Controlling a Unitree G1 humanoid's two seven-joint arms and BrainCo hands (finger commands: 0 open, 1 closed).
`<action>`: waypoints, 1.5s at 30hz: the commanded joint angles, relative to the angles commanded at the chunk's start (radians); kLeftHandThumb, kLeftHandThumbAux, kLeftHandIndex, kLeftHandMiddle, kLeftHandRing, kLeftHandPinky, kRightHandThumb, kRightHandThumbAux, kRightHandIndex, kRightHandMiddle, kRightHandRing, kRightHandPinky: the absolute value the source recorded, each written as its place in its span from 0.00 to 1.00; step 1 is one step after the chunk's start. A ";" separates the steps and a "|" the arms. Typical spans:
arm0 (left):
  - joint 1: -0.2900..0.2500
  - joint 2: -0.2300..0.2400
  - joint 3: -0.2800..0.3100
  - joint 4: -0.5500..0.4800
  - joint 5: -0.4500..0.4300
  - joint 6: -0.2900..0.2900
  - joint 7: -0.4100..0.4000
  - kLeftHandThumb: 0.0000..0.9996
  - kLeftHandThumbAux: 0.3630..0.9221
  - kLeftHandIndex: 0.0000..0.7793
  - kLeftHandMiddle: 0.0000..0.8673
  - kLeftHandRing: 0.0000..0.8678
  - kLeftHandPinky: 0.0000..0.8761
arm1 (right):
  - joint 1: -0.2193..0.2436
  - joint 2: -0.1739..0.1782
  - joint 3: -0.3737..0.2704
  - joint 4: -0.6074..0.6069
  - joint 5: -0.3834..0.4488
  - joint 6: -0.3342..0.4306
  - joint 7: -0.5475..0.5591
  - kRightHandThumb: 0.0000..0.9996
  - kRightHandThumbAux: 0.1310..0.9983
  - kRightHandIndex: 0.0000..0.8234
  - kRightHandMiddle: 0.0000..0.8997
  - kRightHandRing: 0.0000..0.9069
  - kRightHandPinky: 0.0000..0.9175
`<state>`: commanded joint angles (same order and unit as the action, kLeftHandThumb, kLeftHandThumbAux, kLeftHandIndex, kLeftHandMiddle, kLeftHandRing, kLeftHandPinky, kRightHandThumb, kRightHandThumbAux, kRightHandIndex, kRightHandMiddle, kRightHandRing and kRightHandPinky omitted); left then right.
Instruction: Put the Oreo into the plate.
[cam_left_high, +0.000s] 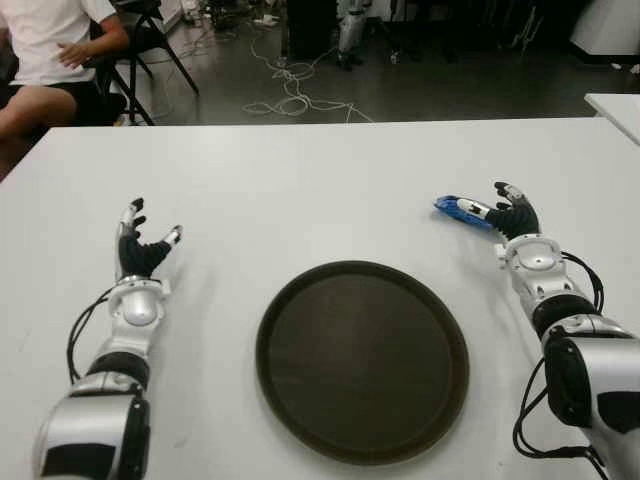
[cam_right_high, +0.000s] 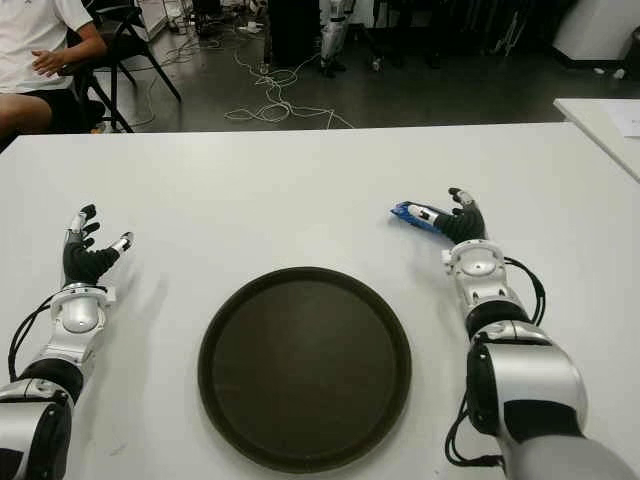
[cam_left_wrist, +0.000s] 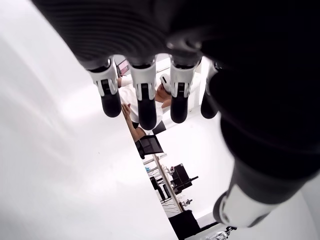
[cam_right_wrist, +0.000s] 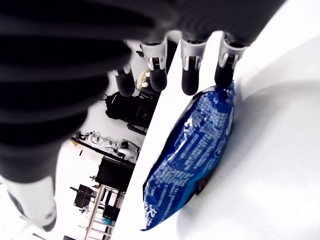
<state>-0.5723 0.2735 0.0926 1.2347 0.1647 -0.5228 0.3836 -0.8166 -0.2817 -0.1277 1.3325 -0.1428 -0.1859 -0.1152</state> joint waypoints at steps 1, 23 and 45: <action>0.000 0.000 0.000 0.000 0.000 0.000 0.000 0.00 0.73 0.08 0.12 0.11 0.10 | 0.000 0.000 0.000 0.000 0.000 0.000 0.000 0.00 0.58 0.10 0.10 0.08 0.07; 0.004 0.001 -0.003 -0.001 0.006 -0.012 0.006 0.00 0.73 0.08 0.12 0.11 0.10 | 0.006 -0.002 -0.006 0.000 0.005 -0.012 0.004 0.00 0.61 0.14 0.12 0.10 0.07; 0.006 -0.002 0.002 -0.004 -0.002 -0.018 -0.006 0.00 0.73 0.09 0.12 0.10 0.09 | 0.005 -0.002 0.000 0.000 -0.001 -0.010 0.000 0.00 0.59 0.11 0.11 0.10 0.07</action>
<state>-0.5663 0.2717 0.0941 1.2309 0.1622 -0.5410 0.3773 -0.8120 -0.2836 -0.1279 1.3325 -0.1433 -0.1955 -0.1151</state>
